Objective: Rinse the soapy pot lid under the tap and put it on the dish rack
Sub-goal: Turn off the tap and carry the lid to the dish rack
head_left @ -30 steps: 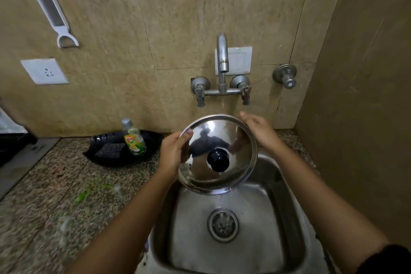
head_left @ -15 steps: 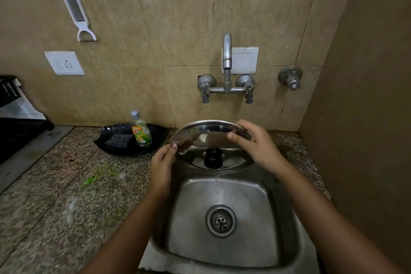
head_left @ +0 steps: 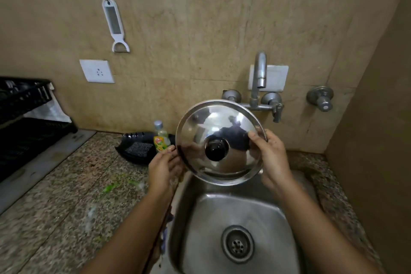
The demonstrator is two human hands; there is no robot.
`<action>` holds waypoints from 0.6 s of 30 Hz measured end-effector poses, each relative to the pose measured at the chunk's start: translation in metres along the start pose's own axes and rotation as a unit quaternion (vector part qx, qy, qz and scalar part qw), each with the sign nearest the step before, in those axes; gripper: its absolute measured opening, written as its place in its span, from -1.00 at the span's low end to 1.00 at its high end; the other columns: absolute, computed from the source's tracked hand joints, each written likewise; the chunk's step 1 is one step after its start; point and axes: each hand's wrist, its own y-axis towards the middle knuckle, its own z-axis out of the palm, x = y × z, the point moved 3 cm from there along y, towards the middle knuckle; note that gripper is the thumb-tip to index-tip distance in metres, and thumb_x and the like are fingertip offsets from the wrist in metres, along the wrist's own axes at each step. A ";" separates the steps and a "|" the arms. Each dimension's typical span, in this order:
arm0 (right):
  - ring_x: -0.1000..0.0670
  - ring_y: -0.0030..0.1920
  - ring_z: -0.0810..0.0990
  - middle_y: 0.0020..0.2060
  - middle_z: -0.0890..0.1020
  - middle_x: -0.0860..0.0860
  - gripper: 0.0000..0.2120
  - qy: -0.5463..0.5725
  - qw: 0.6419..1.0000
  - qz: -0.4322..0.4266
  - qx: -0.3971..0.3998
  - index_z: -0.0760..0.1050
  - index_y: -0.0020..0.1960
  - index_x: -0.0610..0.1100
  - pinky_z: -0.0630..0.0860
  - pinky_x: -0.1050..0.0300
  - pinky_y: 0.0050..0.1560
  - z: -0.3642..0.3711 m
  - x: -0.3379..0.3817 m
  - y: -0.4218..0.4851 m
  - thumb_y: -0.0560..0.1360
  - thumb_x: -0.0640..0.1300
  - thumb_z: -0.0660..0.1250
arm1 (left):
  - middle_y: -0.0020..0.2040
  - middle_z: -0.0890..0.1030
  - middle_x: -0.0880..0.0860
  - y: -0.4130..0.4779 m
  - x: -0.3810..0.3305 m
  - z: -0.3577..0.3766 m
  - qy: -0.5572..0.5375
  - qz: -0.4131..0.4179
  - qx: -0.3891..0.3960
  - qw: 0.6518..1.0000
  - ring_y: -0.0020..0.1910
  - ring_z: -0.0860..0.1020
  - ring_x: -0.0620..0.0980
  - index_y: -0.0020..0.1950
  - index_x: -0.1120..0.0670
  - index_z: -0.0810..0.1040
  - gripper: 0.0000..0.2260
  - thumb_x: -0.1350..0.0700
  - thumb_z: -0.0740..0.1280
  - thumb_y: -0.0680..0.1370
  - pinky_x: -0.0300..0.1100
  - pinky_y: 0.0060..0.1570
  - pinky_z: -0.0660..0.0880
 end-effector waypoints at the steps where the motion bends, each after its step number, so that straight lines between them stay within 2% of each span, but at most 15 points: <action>1: 0.09 -0.24 0.62 -0.32 0.67 0.07 -0.86 0.035 0.999 0.021 -0.010 0.56 -0.13 -0.07 0.55 0.21 -0.21 0.018 -0.007 0.003 0.54 -0.24 0.30 | 0.03 0.64 0.12 0.011 -0.008 -0.009 -0.010 -0.013 -0.007 1.000 -0.16 0.63 -0.06 0.15 0.15 0.56 -0.81 0.23 0.20 0.60 -0.21 -0.18 0.55; 3: 0.06 -0.36 0.53 -0.43 0.59 0.08 -0.83 0.086 0.993 0.068 -0.032 0.51 -0.17 -0.08 0.46 0.19 -0.33 0.058 -0.022 0.011 0.56 -0.25 0.26 | 0.07 0.64 0.13 0.032 -0.030 -0.033 -0.013 -0.022 -0.012 1.000 -0.09 0.61 -0.02 0.17 0.14 0.56 -0.79 0.22 0.21 0.60 -0.16 -0.10 0.52; 4: 0.02 -0.38 0.49 -0.44 0.56 0.06 -0.84 0.107 0.989 0.093 -0.043 0.50 -0.18 -0.08 0.41 0.16 -0.33 0.079 -0.029 0.016 0.56 -0.23 0.26 | 0.05 0.64 0.11 0.043 -0.041 -0.046 -0.008 -0.020 -0.015 1.000 -0.06 0.61 -0.01 0.17 0.12 0.57 -0.79 0.21 0.21 0.60 -0.15 -0.08 0.52; 6: -0.04 -0.34 0.50 -0.38 0.56 0.00 -0.88 0.141 0.978 0.141 -0.057 0.51 -0.16 -0.09 0.44 0.07 -0.23 0.123 -0.042 0.025 0.56 -0.19 0.28 | 0.02 0.65 0.08 0.064 -0.065 -0.075 -0.002 -0.021 -0.018 1.000 -0.01 0.60 0.03 0.17 0.11 0.57 -0.79 0.17 0.21 0.61 -0.11 -0.01 0.51; 8: -0.08 -0.20 0.58 -0.26 0.61 -0.04 -0.94 0.167 0.967 0.176 -0.072 0.53 -0.06 -0.11 0.51 -0.09 0.01 0.168 -0.055 0.031 0.56 -0.16 0.29 | -0.01 0.66 0.06 0.089 -0.088 -0.111 0.014 -0.021 -0.016 1.000 0.01 0.61 0.03 0.14 0.11 0.57 -0.81 0.16 0.20 0.61 -0.05 0.11 0.48; 10: -0.05 -0.18 0.61 -0.23 0.62 -0.05 -0.91 0.188 0.961 0.188 -0.078 0.51 0.04 -0.15 0.49 -0.14 0.12 0.221 -0.064 0.038 0.56 -0.16 0.29 | -0.01 0.69 0.10 0.122 -0.119 -0.151 0.010 -0.014 -0.006 1.000 0.02 0.63 0.06 0.13 0.15 0.59 -0.81 0.17 0.23 0.59 0.02 0.19 0.48; 11: 0.00 -0.26 0.62 -0.29 0.63 -0.02 -0.91 0.196 0.959 0.188 -0.076 0.49 0.04 -0.15 0.52 -0.10 0.06 0.248 -0.068 0.043 0.56 -0.16 0.29 | -0.03 0.69 0.11 0.139 -0.137 -0.171 0.010 -0.001 -0.009 1.000 -0.01 0.64 0.06 0.13 0.16 0.58 -0.81 0.18 0.24 0.59 0.02 0.16 0.51; 13: 0.11 -0.47 0.61 -0.48 0.61 0.08 -0.96 0.204 0.959 0.181 -0.080 0.48 -0.03 -0.14 0.53 0.03 -0.17 0.293 -0.075 0.055 0.56 -0.16 0.29 | -0.08 0.66 0.05 0.161 -0.173 -0.203 0.049 0.033 -0.022 0.998 -0.08 0.61 -0.02 0.15 0.14 0.55 -0.81 0.18 0.20 0.62 -0.13 0.02 0.51; 14: 0.13 -0.50 0.59 -0.51 0.60 0.10 -0.95 0.203 0.960 0.177 -0.081 0.48 -0.07 -0.13 0.50 0.06 -0.23 0.316 -0.077 0.060 0.56 -0.17 0.30 | -0.09 0.64 0.01 0.169 -0.191 -0.218 0.060 0.050 -0.027 0.997 -0.10 0.59 -0.06 0.17 0.12 0.54 -0.80 0.16 0.17 0.63 -0.18 -0.02 0.47; 18: 0.09 -0.48 0.57 -0.44 0.57 0.05 -0.89 0.184 0.968 0.155 -0.076 0.45 -0.16 -0.12 0.50 0.16 -0.34 0.415 -0.081 0.082 0.55 -0.20 0.31 | -0.09 0.64 -0.02 0.205 -0.262 -0.279 0.103 0.097 -0.029 0.989 -0.08 0.58 -0.08 0.13 0.09 0.55 -0.80 0.15 0.14 0.64 -0.21 -0.01 0.45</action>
